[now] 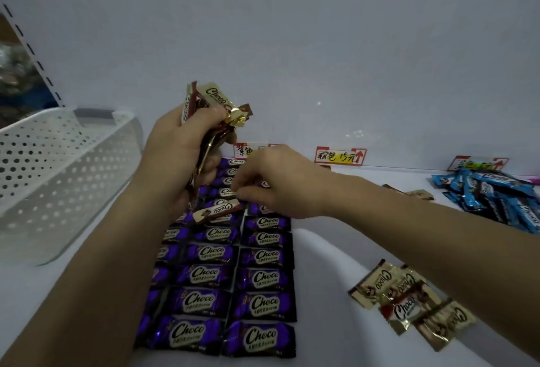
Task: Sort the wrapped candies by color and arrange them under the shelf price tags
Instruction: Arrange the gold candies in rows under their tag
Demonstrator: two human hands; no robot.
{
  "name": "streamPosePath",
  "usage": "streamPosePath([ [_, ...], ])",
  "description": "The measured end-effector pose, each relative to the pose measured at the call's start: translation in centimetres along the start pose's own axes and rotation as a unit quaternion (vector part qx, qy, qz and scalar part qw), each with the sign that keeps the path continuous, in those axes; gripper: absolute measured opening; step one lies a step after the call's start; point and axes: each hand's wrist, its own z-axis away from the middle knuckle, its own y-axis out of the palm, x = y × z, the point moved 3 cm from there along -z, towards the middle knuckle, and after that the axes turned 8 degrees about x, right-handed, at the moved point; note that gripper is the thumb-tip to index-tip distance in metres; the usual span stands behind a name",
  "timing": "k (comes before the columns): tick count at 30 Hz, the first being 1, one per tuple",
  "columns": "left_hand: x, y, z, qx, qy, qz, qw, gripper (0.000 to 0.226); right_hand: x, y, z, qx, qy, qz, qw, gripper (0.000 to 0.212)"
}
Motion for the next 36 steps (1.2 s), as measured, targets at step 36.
streamPosePath([
  [36, 1.7, 4.5, 1.6, 0.076, -0.060, -0.162, 0.982, 0.023, -10.9, -1.9, 10.1, -0.162, 0.323, -0.047, 0.931, 0.024],
])
